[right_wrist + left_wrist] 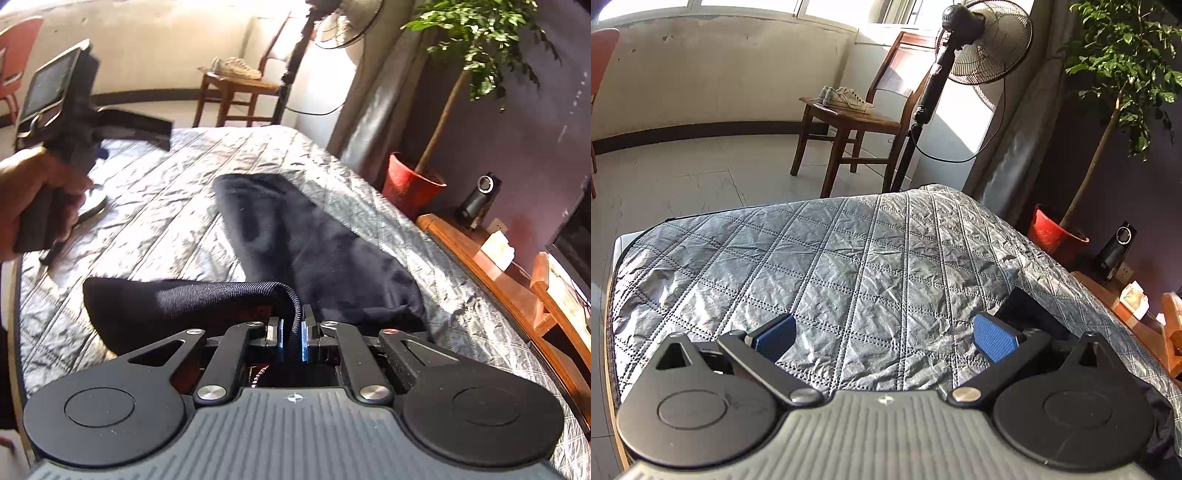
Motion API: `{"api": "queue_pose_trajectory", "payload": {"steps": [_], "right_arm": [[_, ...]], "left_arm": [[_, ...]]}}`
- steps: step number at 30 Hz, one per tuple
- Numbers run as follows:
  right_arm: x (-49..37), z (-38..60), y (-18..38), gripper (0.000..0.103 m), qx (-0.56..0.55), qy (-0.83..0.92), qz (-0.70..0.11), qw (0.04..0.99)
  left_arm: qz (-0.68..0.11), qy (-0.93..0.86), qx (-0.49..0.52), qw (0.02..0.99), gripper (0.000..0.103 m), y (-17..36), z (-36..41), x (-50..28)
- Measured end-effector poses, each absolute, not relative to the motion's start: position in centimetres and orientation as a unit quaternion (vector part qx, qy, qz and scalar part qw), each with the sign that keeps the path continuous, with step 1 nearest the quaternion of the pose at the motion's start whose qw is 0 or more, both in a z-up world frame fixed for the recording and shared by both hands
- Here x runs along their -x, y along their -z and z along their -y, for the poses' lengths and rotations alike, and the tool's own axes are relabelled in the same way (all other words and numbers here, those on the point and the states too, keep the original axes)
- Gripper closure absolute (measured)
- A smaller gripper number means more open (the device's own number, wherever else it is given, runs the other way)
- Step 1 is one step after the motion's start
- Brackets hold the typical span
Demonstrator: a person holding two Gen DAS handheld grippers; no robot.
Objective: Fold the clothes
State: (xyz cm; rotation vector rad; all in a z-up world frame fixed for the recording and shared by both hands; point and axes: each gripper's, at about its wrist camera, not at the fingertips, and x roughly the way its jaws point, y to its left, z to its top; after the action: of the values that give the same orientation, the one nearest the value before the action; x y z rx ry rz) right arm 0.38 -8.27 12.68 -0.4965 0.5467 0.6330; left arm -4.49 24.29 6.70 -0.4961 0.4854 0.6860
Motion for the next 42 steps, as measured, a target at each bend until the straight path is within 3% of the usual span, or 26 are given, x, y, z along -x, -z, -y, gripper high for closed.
{"api": "queue_pose_trajectory", "payload": {"steps": [3, 7, 9, 11, 12, 16, 17, 20, 24, 25, 26, 36, 39, 40, 42], "right_arm": [[-6.8, 10.2, -17.0, 0.091, 0.205, -0.206, -0.190, 0.938], [-12.4, 13.2, -20.3, 0.065, 0.135, -0.088, -0.123, 0.979], [-12.0, 14.0, -20.5, 0.059, 0.126, -0.086, -0.104, 0.983], [-10.3, 13.7, -19.0, 0.014, 0.143, -0.121, -0.118, 0.975], [-9.0, 13.3, -17.6, 0.013, 0.147, -0.157, -0.137, 0.967], [-4.4, 9.0, -10.3, 0.022, 0.172, -0.267, -0.246, 0.916], [-3.7, 7.7, -8.7, 0.028, 0.194, -0.283, -0.257, 0.904], [-2.1, 3.8, -4.5, 0.031, 0.253, -0.321, -0.285, 0.867], [-4.3, 2.9, -2.8, 0.036, 0.236, -0.289, -0.316, 0.872], [-5.0, 3.2, -2.6, 0.072, 0.220, -0.288, -0.331, 0.871], [-5.4, 3.7, -2.4, 0.094, 0.206, -0.287, -0.342, 0.871], [0.2, 7.8, -4.5, 0.100, 0.147, -0.361, -0.447, 0.806], [2.9, 8.3, -6.0, 0.099, 0.140, -0.370, -0.433, 0.810], [3.6, 8.3, -6.6, 0.096, 0.137, -0.368, -0.423, 0.816], [4.3, 8.2, -8.0, 0.066, 0.134, -0.348, -0.379, 0.847]], "left_arm": [[-0.231, -0.324, 0.233, 0.887, 0.001, -6.9, -23.8, 4.4], [-0.235, -0.321, 0.229, 0.888, 0.001, -6.8, -23.4, 4.0], [-0.238, -0.320, 0.230, 0.888, 0.001, -6.7, -23.4, 3.8], [-0.236, -0.322, 0.235, 0.886, 0.001, -6.8, -23.6, 3.8], [-0.235, -0.323, 0.237, 0.886, 0.001, -6.8, -23.6, 3.8], [-0.232, -0.329, 0.238, 0.884, 0.001, -6.8, -23.8, 4.1], [-0.232, -0.330, 0.238, 0.883, 0.001, -6.8, -23.8, 4.2], [-0.230, -0.335, 0.240, 0.882, 0.001, -6.8, -24.0, 4.4], [-0.230, -0.337, 0.243, 0.880, 0.001, -6.8, -24.3, 4.4], [-0.229, -0.338, 0.246, 0.879, 0.001, -6.8, -24.4, 4.5], [-0.229, -0.340, 0.248, 0.878, 0.001, -6.8, -24.5, 4.6], [-0.223, -0.358, 0.271, 0.865, 0.001, -7.0, -25.8, 5.3], [-0.218, -0.382, 0.267, 0.857, 0.001, -7.3, -26.4, 6.0], [-0.216, -0.392, 0.264, 0.854, 0.001, -7.4, -26.6, 6.3], [-0.212, -0.410, 0.260, 0.848, 0.001, -7.6, -27.1, 6.8]]}}
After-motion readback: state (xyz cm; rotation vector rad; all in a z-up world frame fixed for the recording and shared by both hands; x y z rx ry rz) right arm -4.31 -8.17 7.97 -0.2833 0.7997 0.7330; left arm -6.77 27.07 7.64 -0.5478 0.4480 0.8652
